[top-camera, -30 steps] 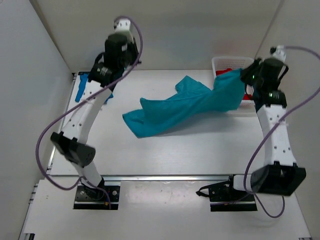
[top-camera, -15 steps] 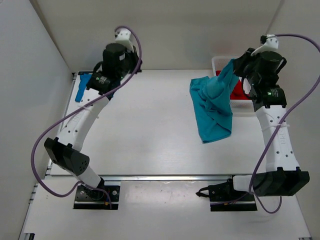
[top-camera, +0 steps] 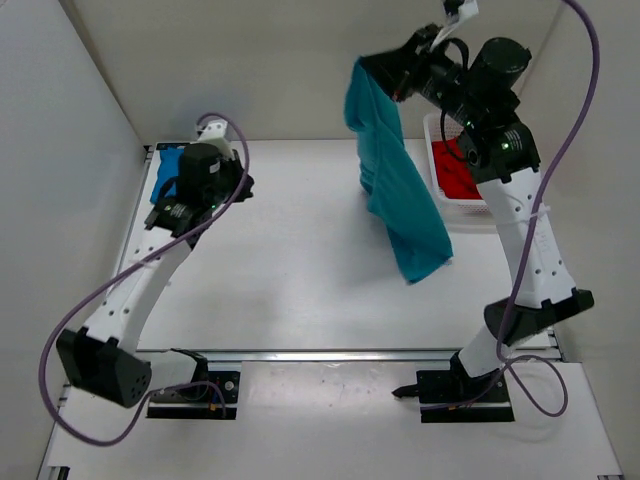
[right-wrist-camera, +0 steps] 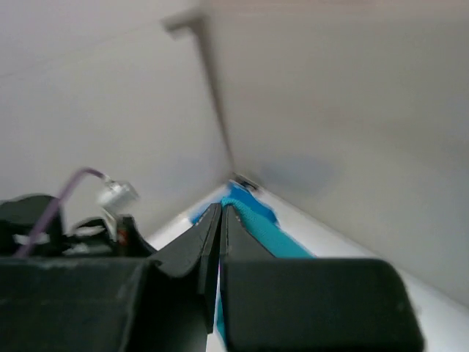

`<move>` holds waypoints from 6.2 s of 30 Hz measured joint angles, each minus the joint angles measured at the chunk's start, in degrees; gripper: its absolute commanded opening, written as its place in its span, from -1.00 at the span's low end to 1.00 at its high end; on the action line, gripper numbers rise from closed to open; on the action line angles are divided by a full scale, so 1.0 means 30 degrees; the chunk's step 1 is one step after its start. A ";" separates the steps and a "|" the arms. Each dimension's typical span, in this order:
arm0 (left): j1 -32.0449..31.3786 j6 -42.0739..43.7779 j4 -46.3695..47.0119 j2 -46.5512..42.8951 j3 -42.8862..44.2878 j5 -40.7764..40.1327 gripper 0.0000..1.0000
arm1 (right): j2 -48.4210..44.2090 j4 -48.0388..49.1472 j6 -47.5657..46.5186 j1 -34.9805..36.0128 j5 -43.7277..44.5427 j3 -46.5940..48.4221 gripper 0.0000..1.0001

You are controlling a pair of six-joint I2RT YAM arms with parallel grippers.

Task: Fold and stack the t-shirts
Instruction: Flatten out the tshirt, then fold the flattened tshirt in 1/3 of the way

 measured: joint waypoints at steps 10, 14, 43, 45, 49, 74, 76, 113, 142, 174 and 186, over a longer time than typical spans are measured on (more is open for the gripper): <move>0.0641 0.0299 0.0131 -0.2463 0.0597 -0.0452 -0.99 | -0.1647 0.6142 0.7111 -0.5326 -0.4065 -0.0306 -1.00; 0.0051 0.0437 -0.0080 -0.2222 0.0182 -0.0481 -0.88 | -0.7592 0.7628 0.8036 -0.7898 -0.4131 -1.2036 -1.00; -0.3279 -0.2703 0.1231 -0.2266 -1.1686 0.1931 0.50 | -1.4455 0.1574 0.6411 -0.9930 -0.1581 -3.0869 -0.98; -0.3242 -0.2674 0.1450 -0.1916 -1.1686 0.1676 0.45 | -1.4455 0.1545 0.6404 -0.9945 -0.1537 -3.0869 -1.00; -0.3388 -0.2477 0.1902 -0.0510 -1.1402 0.1275 0.30 | -1.4520 0.1319 0.6404 -1.0069 -0.1479 -3.0869 -1.00; -0.2805 0.0466 -0.1676 -0.1960 0.6703 0.0233 -1.00 | -1.4586 -0.0503 0.0699 -0.8437 0.4699 -1.6997 -1.00; -0.2958 0.0925 -0.2178 -0.2018 0.9471 0.0066 -1.00 | -1.4571 -0.0452 0.0058 -0.8488 0.5064 -1.4885 -1.00; 0.0146 0.1770 0.2652 -0.0102 -0.2120 -0.1588 -1.00 | -1.1992 0.7482 0.1698 -0.9522 0.0823 -2.6884 -1.00; 0.4466 0.0663 0.5013 1.0389 0.0481 0.1362 -1.00 | -0.6033 1.0324 0.0138 -0.6681 0.0692 -2.5245 -1.00; 0.3803 -0.1209 0.2871 0.8655 -0.0284 0.0597 0.97 | -0.8852 0.6688 0.3730 -0.5275 0.1100 -2.9478 0.98; 0.2601 -0.1173 0.2113 1.1985 -0.0131 0.1814 0.97 | -0.0160 0.8735 0.2266 -0.3752 0.0656 -2.5237 0.98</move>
